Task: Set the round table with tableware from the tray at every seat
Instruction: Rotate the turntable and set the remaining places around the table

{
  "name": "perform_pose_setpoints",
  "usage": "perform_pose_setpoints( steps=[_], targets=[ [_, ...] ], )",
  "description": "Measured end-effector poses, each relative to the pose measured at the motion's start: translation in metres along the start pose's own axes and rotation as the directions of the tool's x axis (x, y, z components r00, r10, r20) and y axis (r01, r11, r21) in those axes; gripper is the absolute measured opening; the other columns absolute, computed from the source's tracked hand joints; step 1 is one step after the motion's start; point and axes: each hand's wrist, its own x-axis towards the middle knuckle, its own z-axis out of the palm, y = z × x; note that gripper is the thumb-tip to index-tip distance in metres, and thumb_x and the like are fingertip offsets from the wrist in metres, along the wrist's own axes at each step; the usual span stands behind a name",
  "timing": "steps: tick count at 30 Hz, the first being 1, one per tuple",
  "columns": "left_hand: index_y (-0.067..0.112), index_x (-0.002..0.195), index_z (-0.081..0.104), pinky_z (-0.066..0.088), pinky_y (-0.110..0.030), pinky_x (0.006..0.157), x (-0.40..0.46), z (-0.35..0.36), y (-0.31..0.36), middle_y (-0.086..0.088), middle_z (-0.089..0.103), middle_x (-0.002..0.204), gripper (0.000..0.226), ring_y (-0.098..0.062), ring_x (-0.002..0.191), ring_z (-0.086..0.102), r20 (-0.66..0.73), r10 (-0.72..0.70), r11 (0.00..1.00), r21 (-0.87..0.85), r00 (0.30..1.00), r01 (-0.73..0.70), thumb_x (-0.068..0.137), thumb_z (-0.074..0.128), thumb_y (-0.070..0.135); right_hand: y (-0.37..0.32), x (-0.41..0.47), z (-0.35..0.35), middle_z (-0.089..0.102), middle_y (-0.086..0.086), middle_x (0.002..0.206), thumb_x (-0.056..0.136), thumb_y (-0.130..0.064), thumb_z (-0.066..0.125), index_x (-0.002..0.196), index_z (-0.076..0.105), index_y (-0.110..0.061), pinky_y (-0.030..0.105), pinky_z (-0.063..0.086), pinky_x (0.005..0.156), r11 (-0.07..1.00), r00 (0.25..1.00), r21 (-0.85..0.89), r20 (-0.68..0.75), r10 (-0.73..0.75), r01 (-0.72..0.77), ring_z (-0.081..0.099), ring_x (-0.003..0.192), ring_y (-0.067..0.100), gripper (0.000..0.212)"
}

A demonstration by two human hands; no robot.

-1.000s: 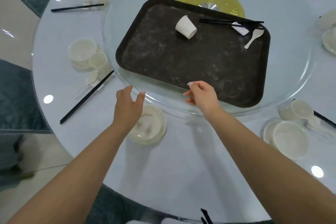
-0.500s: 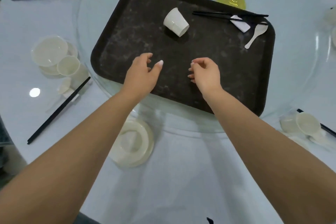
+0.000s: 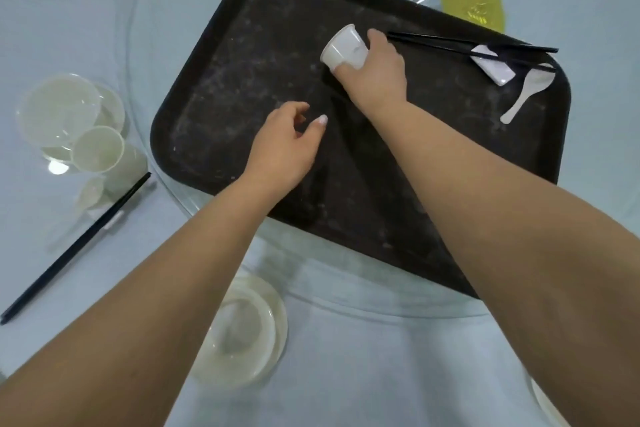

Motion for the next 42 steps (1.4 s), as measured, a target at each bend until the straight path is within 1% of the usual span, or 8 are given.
perform_pose_setpoints(
  steps=[5, 13, 17, 23, 26, 32, 37, 42],
  targets=[
    [0.024, 0.136, 0.049, 0.044, -0.025, 0.090, -0.011, -0.006, -0.005, 0.004, 0.055, 0.128, 0.045, -0.005, 0.101, 0.056, 0.033, -0.042, 0.999, -0.020, 0.999, 0.043, 0.095, 0.054, 0.044, 0.011, -0.005, 0.002, 0.055, 0.007, 0.130, 0.079, -0.042, 0.075, 0.132, 0.047, -0.015, 0.039, 0.041, 0.096, 0.992, 0.999, -0.123, -0.007, 0.034, -0.034, 0.047, 0.122, 0.028, 0.066],
    [0.022, 0.136, 0.051, 0.047, -0.024, 0.093, -0.059, -0.017, 0.002, 0.008, 0.062, 0.116, 0.047, -0.004, 0.103, 0.059, 0.040, -0.066, 0.974, -0.212, 0.997, 0.073, 0.092, 0.063, 0.034, 0.018, -0.121, -0.025, 0.055, -0.015, 0.111, 0.073, -0.028, 0.079, 0.129, 0.049, -0.025, 0.017, 0.045, 0.076, 0.917, 0.998, 0.397, 0.044, 0.036, -0.050, 0.055, 0.102, 0.004, 0.064],
    [0.015, 0.126, 0.062, 0.054, -0.027, 0.090, -0.106, -0.024, 0.004, 0.001, 0.070, 0.109, 0.043, -0.011, 0.102, 0.066, 0.109, 0.012, 0.931, -0.363, 0.994, 0.029, 0.084, 0.070, 0.007, 0.025, -0.199, -0.028, 0.062, -0.022, 0.103, 0.069, -0.028, 0.083, 0.116, 0.052, -0.036, 0.007, 0.047, 0.068, 0.824, 0.991, 0.559, 0.136, 0.019, -0.093, 0.058, 0.094, -0.012, 0.057],
    [0.037, 0.116, 0.057, 0.052, -0.011, 0.075, -0.175, -0.025, -0.016, 0.022, 0.065, 0.109, 0.047, 0.006, 0.096, 0.063, 0.212, -0.005, 0.976, -0.212, 0.977, 0.051, 0.078, 0.079, 0.020, 0.043, -0.276, -0.032, 0.054, -0.023, 0.109, 0.071, -0.042, 0.080, 0.118, 0.053, -0.049, 0.019, 0.042, 0.086, 0.953, 0.982, 0.299, 0.190, -0.018, -0.040, 0.051, 0.108, 0.002, 0.054],
    [0.034, 0.120, 0.058, 0.054, -0.024, 0.087, -0.206, -0.019, -0.032, 0.015, 0.066, 0.114, 0.045, -0.007, 0.100, 0.064, 0.196, -0.055, 0.988, -0.128, 0.979, 0.081, 0.080, 0.078, 0.026, 0.052, -0.309, -0.028, 0.043, -0.019, 0.108, 0.077, -0.050, 0.074, 0.132, 0.042, -0.050, 0.023, 0.041, 0.083, 0.984, 0.969, 0.153, 0.240, 0.058, -0.097, 0.048, 0.099, 0.005, 0.063],
    [0.040, 0.112, 0.056, 0.047, -0.012, 0.068, -0.250, -0.006, -0.063, 0.021, 0.065, 0.102, 0.041, 0.009, 0.080, 0.062, 0.194, -0.099, 0.990, -0.079, 0.976, 0.116, 0.081, 0.076, 0.023, 0.066, -0.358, -0.019, 0.058, -0.023, 0.086, 0.080, -0.023, 0.066, 0.128, 0.030, -0.059, 0.020, 0.055, 0.065, 0.921, 0.852, 0.304, 0.522, 0.052, -0.243, 0.060, 0.078, 0.002, 0.070],
    [0.034, 0.127, 0.053, 0.051, -0.017, 0.074, -0.267, -0.001, -0.076, 0.017, 0.063, 0.110, 0.052, -0.002, 0.084, 0.068, 0.247, -0.134, 0.987, -0.050, 0.960, 0.151, 0.082, 0.074, 0.019, 0.065, -0.374, -0.014, 0.060, -0.004, 0.108, 0.085, -0.029, 0.059, 0.131, 0.032, -0.048, 0.019, 0.051, 0.064, 0.800, 0.753, 0.386, 0.647, 0.120, -0.459, 0.064, 0.085, 0.014, 0.057],
    [0.044, 0.113, 0.049, 0.047, -0.013, 0.071, -0.273, 0.004, -0.079, 0.031, 0.059, 0.094, 0.048, 0.007, 0.078, 0.066, 0.272, -0.123, 0.991, -0.027, 0.954, 0.135, 0.082, 0.072, 0.015, 0.063, -0.375, -0.007, 0.059, -0.003, 0.109, 0.087, -0.024, 0.059, 0.124, 0.036, -0.043, 0.022, 0.052, 0.066, 0.772, 0.728, 0.375, 0.666, 0.160, -0.513, 0.063, 0.086, 0.016, 0.048]
  ],
)
